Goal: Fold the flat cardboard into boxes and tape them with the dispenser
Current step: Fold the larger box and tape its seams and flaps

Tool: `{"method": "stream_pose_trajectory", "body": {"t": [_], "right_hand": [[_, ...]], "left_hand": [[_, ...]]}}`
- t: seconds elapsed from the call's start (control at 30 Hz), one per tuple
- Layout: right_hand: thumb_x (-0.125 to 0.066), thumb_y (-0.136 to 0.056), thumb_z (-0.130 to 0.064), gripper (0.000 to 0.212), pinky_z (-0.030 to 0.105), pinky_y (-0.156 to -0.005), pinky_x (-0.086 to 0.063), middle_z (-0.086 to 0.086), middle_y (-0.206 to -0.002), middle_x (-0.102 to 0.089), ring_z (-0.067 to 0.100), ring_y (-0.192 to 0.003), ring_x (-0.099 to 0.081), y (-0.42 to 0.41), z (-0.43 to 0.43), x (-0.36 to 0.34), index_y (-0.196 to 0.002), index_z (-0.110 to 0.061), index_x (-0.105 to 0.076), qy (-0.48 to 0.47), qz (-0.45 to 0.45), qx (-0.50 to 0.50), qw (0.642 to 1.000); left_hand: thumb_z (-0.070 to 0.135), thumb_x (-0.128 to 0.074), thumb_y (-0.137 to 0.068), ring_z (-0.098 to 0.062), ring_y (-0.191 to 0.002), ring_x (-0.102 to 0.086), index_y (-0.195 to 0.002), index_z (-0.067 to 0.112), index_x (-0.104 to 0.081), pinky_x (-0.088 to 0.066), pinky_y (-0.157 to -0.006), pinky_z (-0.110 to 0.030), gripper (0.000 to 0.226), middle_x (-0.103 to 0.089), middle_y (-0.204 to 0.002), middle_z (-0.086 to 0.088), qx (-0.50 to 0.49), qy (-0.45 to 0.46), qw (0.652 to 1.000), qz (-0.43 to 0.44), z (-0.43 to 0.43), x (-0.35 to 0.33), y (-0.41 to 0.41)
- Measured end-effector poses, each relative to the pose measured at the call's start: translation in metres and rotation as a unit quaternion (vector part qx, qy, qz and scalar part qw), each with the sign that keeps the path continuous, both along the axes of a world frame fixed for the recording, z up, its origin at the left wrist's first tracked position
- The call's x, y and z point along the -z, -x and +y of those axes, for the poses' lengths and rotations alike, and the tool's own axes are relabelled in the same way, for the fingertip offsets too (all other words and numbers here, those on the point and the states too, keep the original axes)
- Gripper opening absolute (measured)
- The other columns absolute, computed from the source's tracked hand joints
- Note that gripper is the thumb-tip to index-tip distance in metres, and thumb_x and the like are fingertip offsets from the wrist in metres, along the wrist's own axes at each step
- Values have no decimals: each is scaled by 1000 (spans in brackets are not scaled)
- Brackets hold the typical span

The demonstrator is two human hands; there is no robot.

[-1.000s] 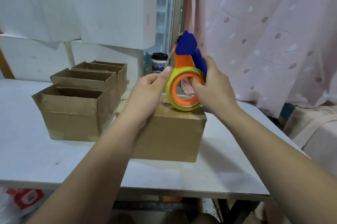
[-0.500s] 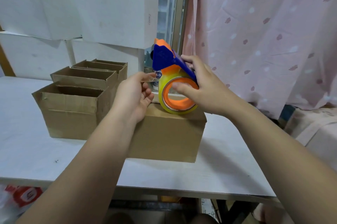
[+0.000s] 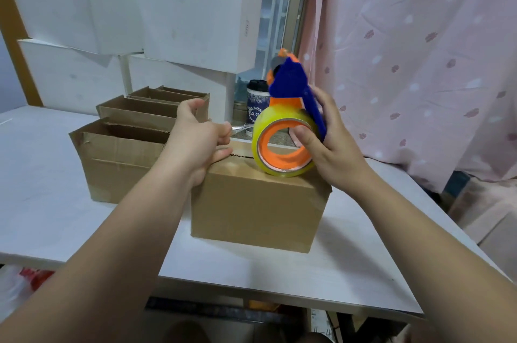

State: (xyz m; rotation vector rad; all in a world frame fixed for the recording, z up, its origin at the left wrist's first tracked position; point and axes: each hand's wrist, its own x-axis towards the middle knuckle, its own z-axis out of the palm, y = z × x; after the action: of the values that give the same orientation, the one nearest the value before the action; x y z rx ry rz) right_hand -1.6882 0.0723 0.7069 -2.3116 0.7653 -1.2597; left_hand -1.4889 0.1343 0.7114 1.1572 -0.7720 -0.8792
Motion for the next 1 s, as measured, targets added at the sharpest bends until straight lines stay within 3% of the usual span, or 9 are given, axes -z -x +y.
{"method": "stream_pose_trajectory", "body": {"t": [0.1,0.2,0.33,0.47,0.6,0.73,0.8,0.9,1.0], "right_hand": [[-56,-90,-37,60,9,-92,-39,-12,-133,-47,-1,-118,-48,-3,0,12,-142,-28,-28,-44,-63,-11,997],[-54,-90,-42,64,10,-95,-38,-5,-140,-42,2,-123,-44,-5,-1,15,-146,-24,-28,-41,-62,-11,997],[-45,-88,-54,68,22,-98,-42,-7,-136,-46,7,-120,-47,-5,-1,12,-147,-24,-28,-43,-41,-18,998],[-54,-92,-42,58,31,-95,-49,-20,-130,-49,14,-115,-55,-9,0,9,-144,-36,-30,-53,-55,-36,996],[-72,-82,-19,74,18,-83,-51,-25,-127,-50,1,-112,-54,-6,-2,8,-133,-54,-32,-68,-59,-49,995],[-70,-83,-10,78,10,-75,-49,-30,-126,-50,-6,-108,-54,-8,-4,6,-135,-55,-31,-67,-35,-47,996],[-69,-85,-13,77,8,-76,-48,-31,-129,-48,-8,-109,-53,-10,-5,4,-139,-52,-29,-63,-19,-38,997],[-68,-87,-21,78,6,-79,-47,-42,-125,-42,-12,-111,-48,-13,-3,0,-143,-54,-24,-50,24,-23,998],[-62,-89,-20,79,4,-78,-45,-56,-111,-36,-15,-105,-46,-19,0,1,-144,-55,-18,-32,71,-12,997]], "left_hand": [[7,-67,-84,-11,-75,-61,-139,30,-28,-57,-67,-26,72,-63,-103,-9,-37,-14,992,-123,1,1,-9],[13,-69,-83,-2,-79,-59,-144,28,-22,-36,-63,-13,79,-68,-97,-7,-69,-28,976,-207,1,7,-14],[6,-64,-86,-6,-71,-66,-146,24,-21,-42,-61,-11,76,-69,-81,-5,-57,-4,988,-144,3,18,-11],[0,-60,-87,-6,-64,-67,-144,25,-22,-44,-58,-8,74,-64,-59,7,-84,24,992,-86,5,25,-10],[-6,-55,-88,-13,-61,-64,-133,25,-34,-51,-65,-23,59,-64,-89,-7,-63,6,998,14,5,20,-16],[-6,-53,-88,-12,-54,-61,-128,20,-34,-50,-64,-23,51,-61,-78,-7,-62,-6,998,6,2,15,-25],[-4,-54,-88,-12,-61,-61,-130,20,-34,-52,-66,-25,52,-60,-79,-6,-73,-3,997,14,0,17,-29],[0,-56,-89,-15,-71,-62,-131,24,-33,-47,-47,-19,54,-61,-83,-7,-92,3,996,-17,-1,22,-31],[-2,-57,-88,-14,-67,-61,-131,27,-30,-52,-55,-20,58,-61,-83,-6,-112,-6,992,-63,-2,26,-32]]}}
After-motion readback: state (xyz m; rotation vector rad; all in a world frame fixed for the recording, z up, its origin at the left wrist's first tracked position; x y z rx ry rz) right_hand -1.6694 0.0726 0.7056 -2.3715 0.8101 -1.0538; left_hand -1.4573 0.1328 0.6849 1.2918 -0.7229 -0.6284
